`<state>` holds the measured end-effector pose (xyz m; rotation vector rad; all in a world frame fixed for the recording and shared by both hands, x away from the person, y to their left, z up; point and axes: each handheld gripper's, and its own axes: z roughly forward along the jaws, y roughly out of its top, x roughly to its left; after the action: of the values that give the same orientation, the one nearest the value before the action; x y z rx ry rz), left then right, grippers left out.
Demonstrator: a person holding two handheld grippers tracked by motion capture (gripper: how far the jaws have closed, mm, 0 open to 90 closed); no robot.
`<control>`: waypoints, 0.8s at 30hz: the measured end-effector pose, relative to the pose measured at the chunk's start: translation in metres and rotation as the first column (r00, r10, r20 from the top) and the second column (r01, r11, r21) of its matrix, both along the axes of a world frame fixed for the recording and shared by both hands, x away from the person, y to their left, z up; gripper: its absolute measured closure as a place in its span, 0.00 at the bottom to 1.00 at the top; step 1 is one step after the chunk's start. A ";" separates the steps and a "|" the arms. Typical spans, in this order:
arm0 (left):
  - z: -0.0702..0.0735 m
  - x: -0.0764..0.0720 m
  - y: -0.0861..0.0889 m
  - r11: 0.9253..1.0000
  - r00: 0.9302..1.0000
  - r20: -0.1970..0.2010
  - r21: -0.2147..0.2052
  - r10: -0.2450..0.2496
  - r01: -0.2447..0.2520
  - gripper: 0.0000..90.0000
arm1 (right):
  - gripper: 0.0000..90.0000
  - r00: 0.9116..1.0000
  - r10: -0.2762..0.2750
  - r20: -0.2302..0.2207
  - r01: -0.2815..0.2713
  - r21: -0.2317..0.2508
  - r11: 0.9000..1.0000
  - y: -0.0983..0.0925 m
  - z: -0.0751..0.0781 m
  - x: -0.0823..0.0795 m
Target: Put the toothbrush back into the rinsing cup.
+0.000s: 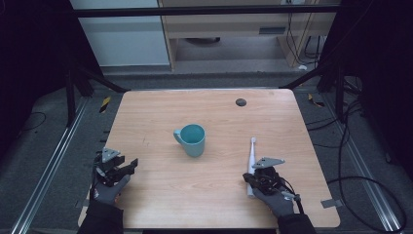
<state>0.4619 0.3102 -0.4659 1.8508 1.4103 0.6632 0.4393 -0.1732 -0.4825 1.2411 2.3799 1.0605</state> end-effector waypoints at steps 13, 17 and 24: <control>0.000 0.000 0.000 1.000 1.000 0.000 0.000 0.000 0.000 0.48 | 0.96 1.000 -0.007 -0.006 0.006 -0.013 1.000 -0.004 -0.001 -0.001; 0.000 0.000 0.000 1.000 1.000 -0.001 0.000 0.000 0.000 0.48 | 0.95 1.000 -0.010 -0.004 0.010 -0.003 1.000 -0.005 0.000 -0.001; 0.000 0.000 0.001 1.000 1.000 -0.002 0.000 0.001 -0.001 0.48 | 0.92 0.999 -0.021 0.029 0.021 0.015 1.000 -0.007 0.011 0.000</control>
<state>0.4621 0.3109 -0.4660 1.8510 1.4126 0.6618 0.4390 -0.1804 -0.4710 1.2445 2.3364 1.0839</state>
